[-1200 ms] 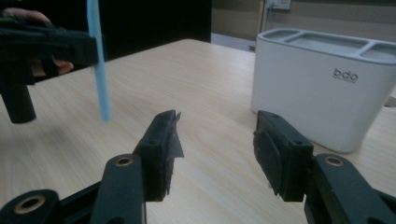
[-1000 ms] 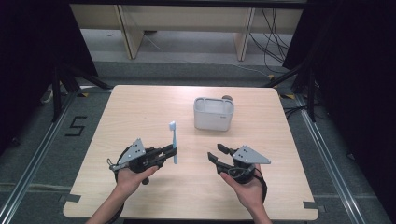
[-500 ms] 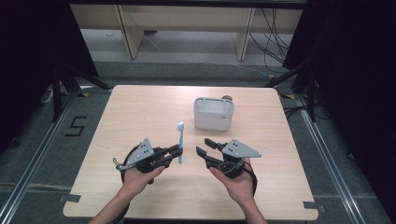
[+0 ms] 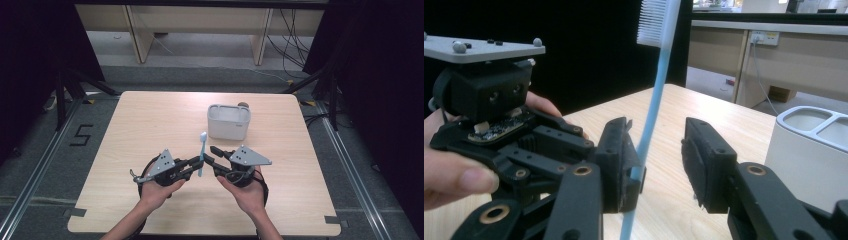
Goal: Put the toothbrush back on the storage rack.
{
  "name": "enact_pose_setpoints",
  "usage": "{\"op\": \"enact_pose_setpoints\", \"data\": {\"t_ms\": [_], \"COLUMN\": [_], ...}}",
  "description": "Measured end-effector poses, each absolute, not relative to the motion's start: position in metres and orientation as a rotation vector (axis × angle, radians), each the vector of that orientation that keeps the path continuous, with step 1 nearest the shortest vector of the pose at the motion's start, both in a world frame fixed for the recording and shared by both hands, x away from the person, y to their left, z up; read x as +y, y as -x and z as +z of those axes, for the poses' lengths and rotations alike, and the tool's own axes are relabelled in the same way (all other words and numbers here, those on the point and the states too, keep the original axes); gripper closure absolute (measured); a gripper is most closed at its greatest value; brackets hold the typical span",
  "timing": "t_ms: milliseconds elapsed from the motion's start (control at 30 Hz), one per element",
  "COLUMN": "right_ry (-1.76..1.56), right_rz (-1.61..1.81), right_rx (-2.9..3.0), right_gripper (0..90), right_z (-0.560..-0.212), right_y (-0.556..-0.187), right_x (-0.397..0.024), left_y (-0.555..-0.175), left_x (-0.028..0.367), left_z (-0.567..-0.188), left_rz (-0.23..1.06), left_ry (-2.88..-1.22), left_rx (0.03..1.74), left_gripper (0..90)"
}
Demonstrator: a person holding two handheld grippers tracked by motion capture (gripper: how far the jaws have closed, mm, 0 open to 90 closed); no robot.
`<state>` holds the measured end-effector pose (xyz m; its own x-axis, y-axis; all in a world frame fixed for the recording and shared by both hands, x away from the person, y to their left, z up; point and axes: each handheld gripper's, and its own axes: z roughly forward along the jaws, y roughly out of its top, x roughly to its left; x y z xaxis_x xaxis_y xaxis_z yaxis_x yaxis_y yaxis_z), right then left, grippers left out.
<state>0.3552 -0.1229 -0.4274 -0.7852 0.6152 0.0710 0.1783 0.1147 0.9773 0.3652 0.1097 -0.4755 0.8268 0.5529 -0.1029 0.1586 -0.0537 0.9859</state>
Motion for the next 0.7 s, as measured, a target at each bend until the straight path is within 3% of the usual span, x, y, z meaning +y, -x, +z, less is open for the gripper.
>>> {"op": "enact_pose_setpoints", "data": {"t_ms": [700], "right_ry": [-0.841], "right_rz": [1.726], "right_rx": [2.005], "right_gripper": [73.0], "right_z": [-0.428], "right_y": [-0.361], "right_x": [-0.114], "left_y": [-0.362], "left_x": [0.096], "left_z": [-0.475], "left_rz": [0.367], "left_ry": [-1.604], "left_rx": [0.582], "left_gripper": [78.9]}}
